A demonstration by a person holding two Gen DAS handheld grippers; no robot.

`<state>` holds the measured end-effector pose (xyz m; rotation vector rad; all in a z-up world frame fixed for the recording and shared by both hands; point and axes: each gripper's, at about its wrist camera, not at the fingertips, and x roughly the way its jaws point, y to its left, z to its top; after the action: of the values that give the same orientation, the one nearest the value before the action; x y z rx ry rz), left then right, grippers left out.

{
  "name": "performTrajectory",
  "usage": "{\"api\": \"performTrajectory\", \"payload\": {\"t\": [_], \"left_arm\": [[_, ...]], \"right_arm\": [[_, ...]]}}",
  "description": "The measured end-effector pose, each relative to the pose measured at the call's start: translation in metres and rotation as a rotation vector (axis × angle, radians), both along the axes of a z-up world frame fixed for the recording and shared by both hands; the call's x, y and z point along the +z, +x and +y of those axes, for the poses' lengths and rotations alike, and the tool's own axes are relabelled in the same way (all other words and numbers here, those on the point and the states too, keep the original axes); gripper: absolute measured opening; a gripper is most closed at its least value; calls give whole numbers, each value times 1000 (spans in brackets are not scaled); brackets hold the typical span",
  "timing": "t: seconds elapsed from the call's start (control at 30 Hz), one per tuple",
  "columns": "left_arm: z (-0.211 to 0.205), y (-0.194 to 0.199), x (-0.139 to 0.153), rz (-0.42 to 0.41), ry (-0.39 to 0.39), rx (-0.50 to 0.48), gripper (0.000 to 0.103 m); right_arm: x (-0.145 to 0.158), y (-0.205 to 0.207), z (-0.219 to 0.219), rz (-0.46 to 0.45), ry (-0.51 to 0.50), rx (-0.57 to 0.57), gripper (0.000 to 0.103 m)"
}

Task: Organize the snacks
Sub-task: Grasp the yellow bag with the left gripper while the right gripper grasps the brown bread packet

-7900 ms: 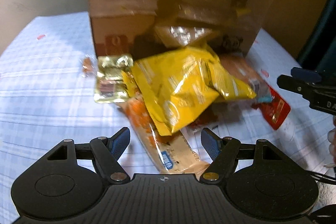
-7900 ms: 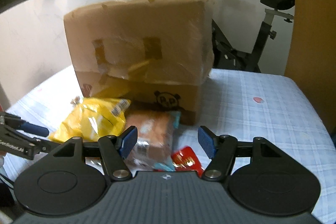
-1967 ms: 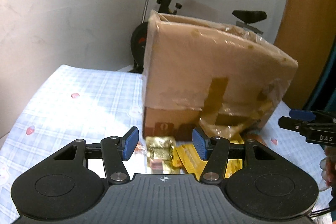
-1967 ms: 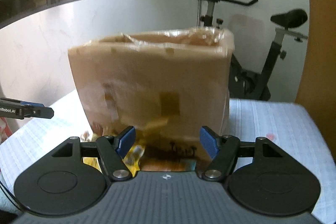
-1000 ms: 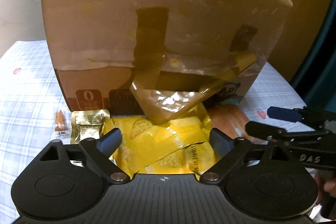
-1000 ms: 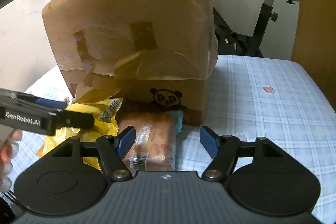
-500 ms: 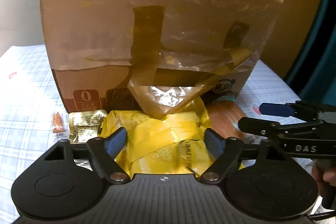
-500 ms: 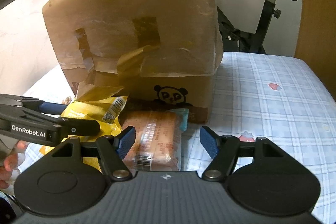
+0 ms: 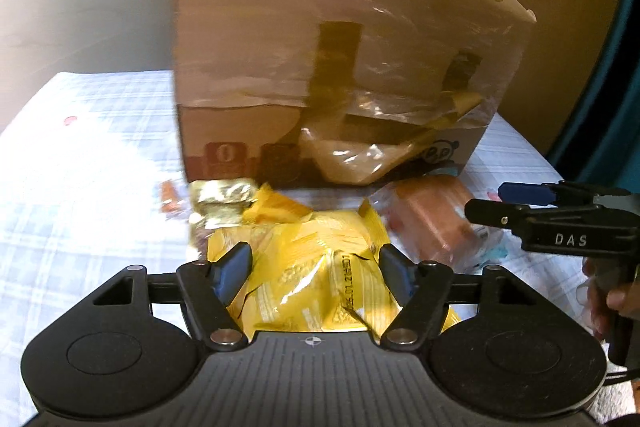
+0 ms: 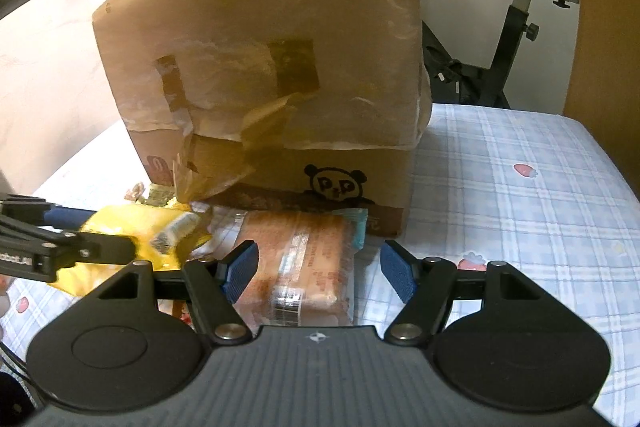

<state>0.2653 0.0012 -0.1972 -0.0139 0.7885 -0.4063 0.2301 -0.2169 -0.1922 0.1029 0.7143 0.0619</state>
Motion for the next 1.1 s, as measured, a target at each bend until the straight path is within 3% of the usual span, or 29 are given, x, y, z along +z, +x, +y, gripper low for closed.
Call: {"api": "performTrajectory", "payload": {"t": [0.23,0.63,0.9,1.1], "left_arm": [[26,-15,-1,-4,-15,49,72],[26,-19,-4,-7,-8,90,78],[22,-14,-11,22,17,97,91],[22,-6,-20,45,10,106,98]], "right_arm": [[-4,0,7,22,18,27,71],[-16,22,29,62,-22,34,91],[-29,28,34,61,-56,30,90],[-33,27,25,69,-15,16,86]]}}
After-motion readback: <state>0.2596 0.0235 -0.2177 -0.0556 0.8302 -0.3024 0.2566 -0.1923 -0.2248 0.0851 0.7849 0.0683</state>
